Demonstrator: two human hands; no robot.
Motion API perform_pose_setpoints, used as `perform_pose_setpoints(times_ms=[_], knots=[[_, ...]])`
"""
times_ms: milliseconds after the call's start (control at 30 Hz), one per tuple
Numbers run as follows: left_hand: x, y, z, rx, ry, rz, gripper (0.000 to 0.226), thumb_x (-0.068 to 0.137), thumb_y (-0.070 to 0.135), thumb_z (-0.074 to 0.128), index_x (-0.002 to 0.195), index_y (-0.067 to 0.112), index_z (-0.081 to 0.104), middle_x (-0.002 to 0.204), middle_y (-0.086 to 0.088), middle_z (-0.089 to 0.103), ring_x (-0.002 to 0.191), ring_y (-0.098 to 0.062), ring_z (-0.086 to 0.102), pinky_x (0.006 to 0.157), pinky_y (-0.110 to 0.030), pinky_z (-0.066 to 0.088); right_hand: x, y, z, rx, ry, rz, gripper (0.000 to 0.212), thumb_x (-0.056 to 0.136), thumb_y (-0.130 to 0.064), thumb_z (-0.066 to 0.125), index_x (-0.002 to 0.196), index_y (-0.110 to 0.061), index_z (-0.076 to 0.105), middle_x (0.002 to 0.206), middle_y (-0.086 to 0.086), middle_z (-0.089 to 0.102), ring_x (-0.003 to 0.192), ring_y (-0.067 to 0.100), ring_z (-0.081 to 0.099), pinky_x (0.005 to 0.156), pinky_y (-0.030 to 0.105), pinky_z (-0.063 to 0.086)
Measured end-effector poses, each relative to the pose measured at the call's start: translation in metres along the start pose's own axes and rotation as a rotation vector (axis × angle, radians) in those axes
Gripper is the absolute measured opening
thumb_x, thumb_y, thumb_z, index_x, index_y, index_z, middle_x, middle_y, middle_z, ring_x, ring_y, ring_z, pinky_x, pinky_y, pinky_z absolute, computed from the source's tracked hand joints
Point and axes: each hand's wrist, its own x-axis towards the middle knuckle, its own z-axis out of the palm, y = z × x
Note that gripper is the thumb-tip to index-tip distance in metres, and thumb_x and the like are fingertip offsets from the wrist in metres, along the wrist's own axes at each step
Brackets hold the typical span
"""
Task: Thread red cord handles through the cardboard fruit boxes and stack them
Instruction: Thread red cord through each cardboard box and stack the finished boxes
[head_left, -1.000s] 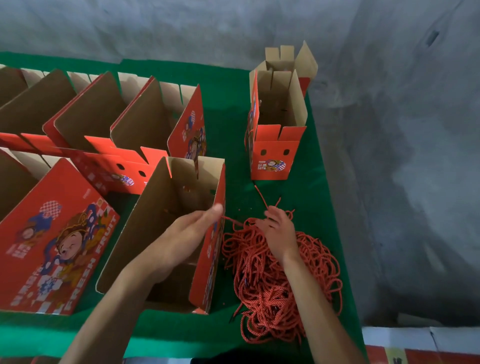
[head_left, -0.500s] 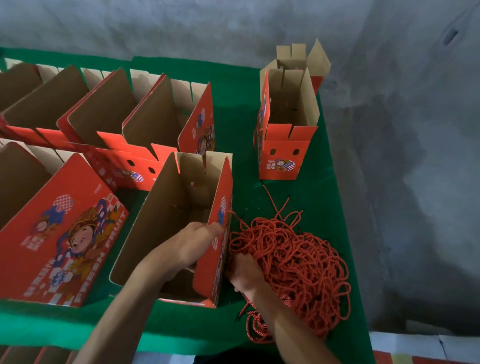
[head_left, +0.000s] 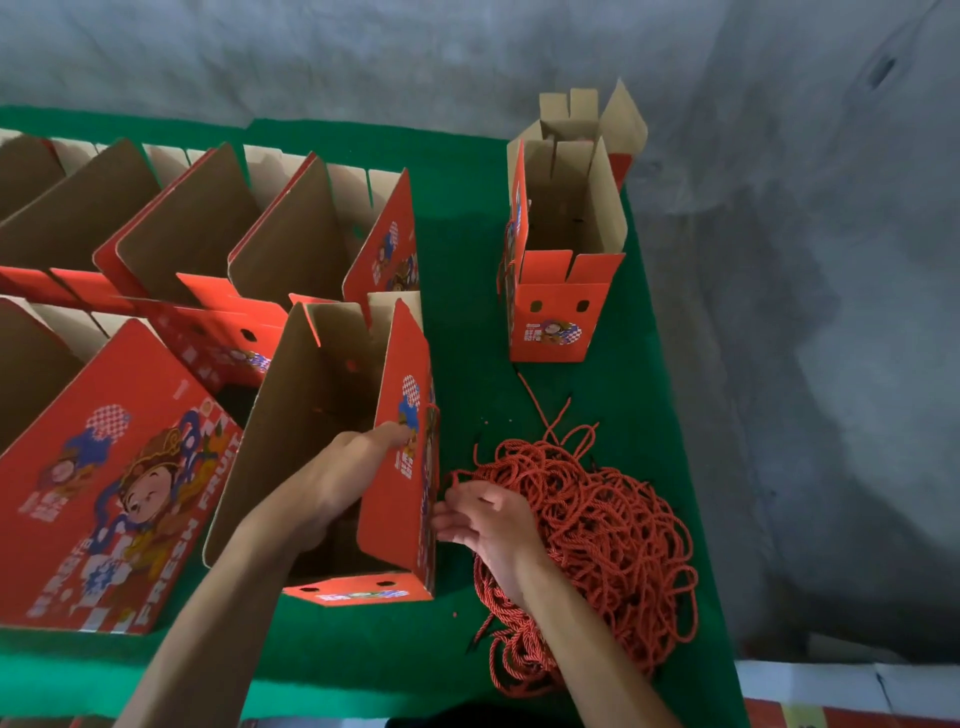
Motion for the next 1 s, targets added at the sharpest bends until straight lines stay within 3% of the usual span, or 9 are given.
perform_pose_setpoints(times_ms=[167, 300, 400, 533, 700, 800, 867, 933, 1000], knots=[[0.001, 0.004, 0.004, -0.005, -0.015, -0.008, 0.063, 0.089, 0.071, 0.051, 0.115, 0.016, 0.069, 0.098, -0.006, 0.079, 0.089, -0.026, 0.077, 0.086, -0.042, 0.058, -0.001, -0.005, 0.011, -0.034, -0.026, -0.032, 0.025, 0.098, -0.013, 0.070, 0.106, 0.011, 0.069, 0.093, 0.020, 0.071, 0.081, 0.029, 0.067, 0.081, 0.035, 0.059], [-0.001, 0.003, -0.001, -0.009, -0.086, 0.013, 0.086, 0.071, 0.094, 0.048, 0.120, 0.026, 0.066, 0.108, -0.003, 0.078, 0.098, -0.024, 0.076, 0.090, -0.043, 0.057, -0.004, -0.004, 0.012, -0.073, -0.031, -0.050, 0.017, 0.099, -0.012, 0.068, 0.097, 0.004, 0.073, 0.088, 0.016, 0.071, 0.076, 0.026, 0.066, 0.078, 0.036, 0.059], [0.001, 0.002, -0.001, -0.034, -0.116, 0.014, 0.098, 0.061, 0.100, 0.048, 0.126, 0.029, 0.062, 0.113, -0.004, 0.076, 0.101, -0.025, 0.075, 0.086, -0.041, 0.059, -0.004, -0.001, 0.017, -0.016, -0.021, -0.061, 0.018, 0.099, -0.015, 0.067, 0.097, 0.003, 0.072, 0.086, 0.014, 0.068, 0.075, 0.024, 0.063, 0.079, 0.038, 0.056], [0.001, 0.003, 0.001, -0.065, -0.106, 0.009, 0.092, 0.059, 0.103, 0.042, 0.116, 0.035, 0.066, 0.108, -0.004, 0.077, 0.099, -0.025, 0.075, 0.075, -0.040, 0.063, -0.004, 0.004, 0.022, 0.011, 0.015, -0.097, 0.021, 0.100, -0.021, 0.068, 0.091, -0.003, 0.073, 0.084, 0.013, 0.067, 0.073, 0.023, 0.060, 0.080, 0.041, 0.052], [-0.001, 0.006, 0.004, -0.017, -0.083, 0.014, 0.083, 0.064, 0.103, 0.034, 0.103, 0.041, 0.073, 0.103, -0.001, 0.078, 0.094, -0.021, 0.076, 0.067, -0.034, 0.062, -0.004, 0.000, 0.025, -0.065, 0.030, -0.141, 0.025, 0.102, -0.023, 0.065, 0.088, -0.003, 0.070, 0.080, 0.015, 0.067, 0.073, 0.024, 0.062, 0.075, 0.033, 0.054], [-0.004, 0.009, 0.005, 0.037, -0.049, -0.025, 0.077, 0.090, 0.082, 0.031, 0.097, 0.023, 0.080, 0.096, -0.011, 0.078, 0.089, -0.026, 0.077, 0.067, -0.035, 0.063, -0.006, -0.001, 0.026, -0.134, 0.045, -0.165, 0.027, 0.101, -0.021, 0.067, 0.090, 0.003, 0.072, 0.081, 0.012, 0.072, 0.072, 0.022, 0.066, 0.073, 0.033, 0.056], [-0.005, 0.008, 0.007, 0.157, -0.077, -0.027, 0.051, 0.104, 0.051, 0.044, 0.108, 0.010, 0.073, 0.096, -0.012, 0.078, 0.089, -0.026, 0.077, 0.079, -0.043, 0.064, -0.008, -0.002, 0.026, -0.221, 0.091, -0.208, 0.023, 0.099, -0.021, 0.069, 0.089, -0.002, 0.077, 0.081, 0.005, 0.075, 0.073, 0.017, 0.070, 0.071, 0.027, 0.056], [-0.006, 0.006, 0.009, 0.371, -0.097, 0.011, 0.029, 0.102, 0.030, 0.058, 0.113, 0.004, 0.066, 0.102, -0.015, 0.076, 0.094, -0.027, 0.075, 0.089, -0.047, 0.060, -0.009, -0.003, 0.026, -0.320, 0.110, -0.263, 0.020, 0.099, -0.023, 0.070, 0.089, -0.009, 0.079, 0.083, 0.002, 0.077, 0.078, 0.017, 0.073, 0.074, 0.029, 0.059], [-0.005, 0.007, 0.014, 0.561, -0.071, 0.033, 0.029, 0.099, 0.024, 0.064, 0.119, 0.006, 0.059, 0.115, -0.014, 0.070, 0.104, -0.025, 0.070, 0.095, -0.044, 0.057, -0.010, -0.003, 0.026, -0.419, 0.100, -0.317, 0.022, 0.102, -0.026, 0.066, 0.091, -0.013, 0.080, 0.086, 0.001, 0.077, 0.082, 0.017, 0.073, 0.078, 0.031, 0.060]])
